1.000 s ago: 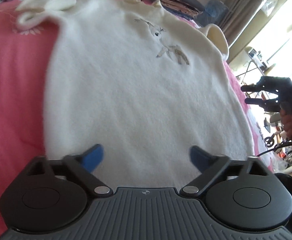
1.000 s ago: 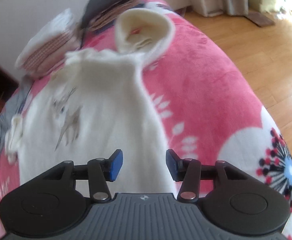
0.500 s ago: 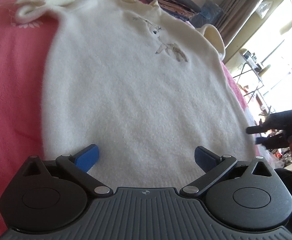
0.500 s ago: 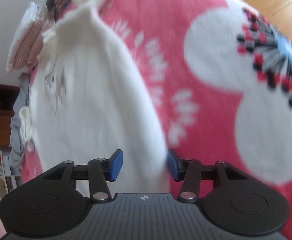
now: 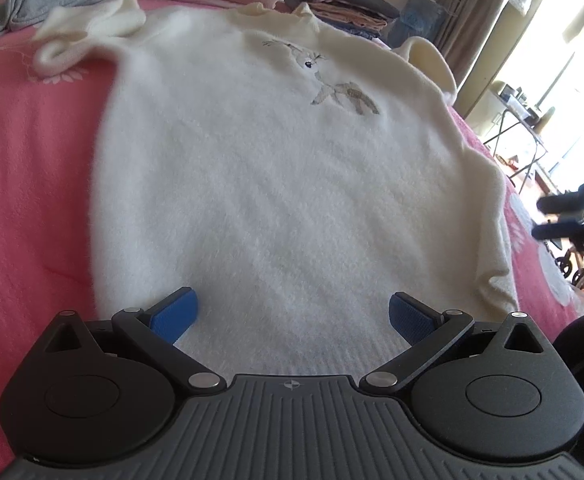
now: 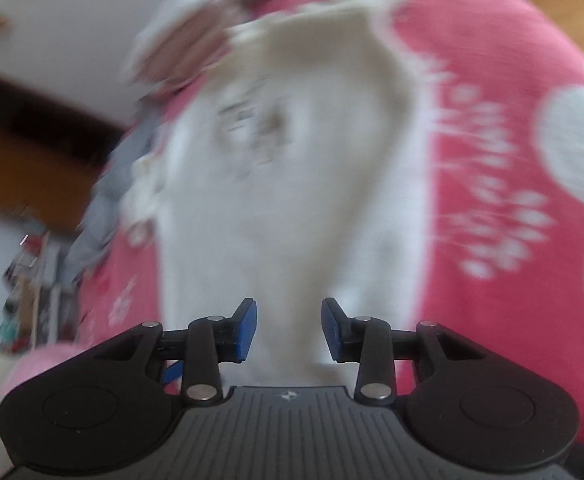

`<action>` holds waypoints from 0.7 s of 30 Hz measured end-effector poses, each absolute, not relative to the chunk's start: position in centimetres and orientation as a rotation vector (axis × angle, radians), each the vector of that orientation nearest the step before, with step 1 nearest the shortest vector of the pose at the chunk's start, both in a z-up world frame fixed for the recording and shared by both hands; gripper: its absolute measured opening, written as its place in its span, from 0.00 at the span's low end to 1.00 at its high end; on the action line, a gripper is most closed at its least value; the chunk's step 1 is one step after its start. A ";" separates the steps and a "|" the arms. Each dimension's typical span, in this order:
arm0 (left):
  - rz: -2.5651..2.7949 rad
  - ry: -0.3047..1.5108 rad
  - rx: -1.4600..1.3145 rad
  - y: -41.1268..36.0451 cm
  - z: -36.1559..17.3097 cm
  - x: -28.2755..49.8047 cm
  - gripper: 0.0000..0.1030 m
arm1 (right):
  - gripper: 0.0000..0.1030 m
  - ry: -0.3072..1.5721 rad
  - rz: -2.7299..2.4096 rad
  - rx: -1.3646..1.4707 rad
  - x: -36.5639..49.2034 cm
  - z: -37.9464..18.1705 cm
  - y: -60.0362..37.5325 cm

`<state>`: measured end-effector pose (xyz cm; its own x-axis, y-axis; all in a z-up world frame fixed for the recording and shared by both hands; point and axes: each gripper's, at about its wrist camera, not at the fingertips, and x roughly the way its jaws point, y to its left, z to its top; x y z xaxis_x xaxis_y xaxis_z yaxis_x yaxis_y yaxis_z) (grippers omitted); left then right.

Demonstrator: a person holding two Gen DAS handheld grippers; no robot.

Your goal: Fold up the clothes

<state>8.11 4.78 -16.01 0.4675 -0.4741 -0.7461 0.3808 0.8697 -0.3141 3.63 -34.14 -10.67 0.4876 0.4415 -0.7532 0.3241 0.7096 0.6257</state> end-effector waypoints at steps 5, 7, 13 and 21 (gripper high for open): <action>-0.533 0.947 -0.094 4.7 -16.1 8.1 1.00 | 0.38 1.149 0.046 0.837 3.3 -12.6 -33.9; -0.533 0.944 -0.106 4.9 -16.1 8.1 1.00 | 0.38 1.169 0.053 0.802 4.2 -13.0 -33.1; -0.533 0.926 -0.111 4.9 -16.3 7.9 1.00 | 0.35 1.233 0.023 0.615 6.4 -13.7 -30.5; -0.543 0.916 -0.106 5.2 -16.3 7.7 1.00 | 0.08 1.208 -0.086 0.519 2.7 -11.8 -32.2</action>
<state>7.68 5.21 -16.26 0.4846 -0.4896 -0.7249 0.4010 0.8608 -0.3133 2.71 -32.24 -11.83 0.3672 0.2073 -0.9068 0.3339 0.8805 0.3365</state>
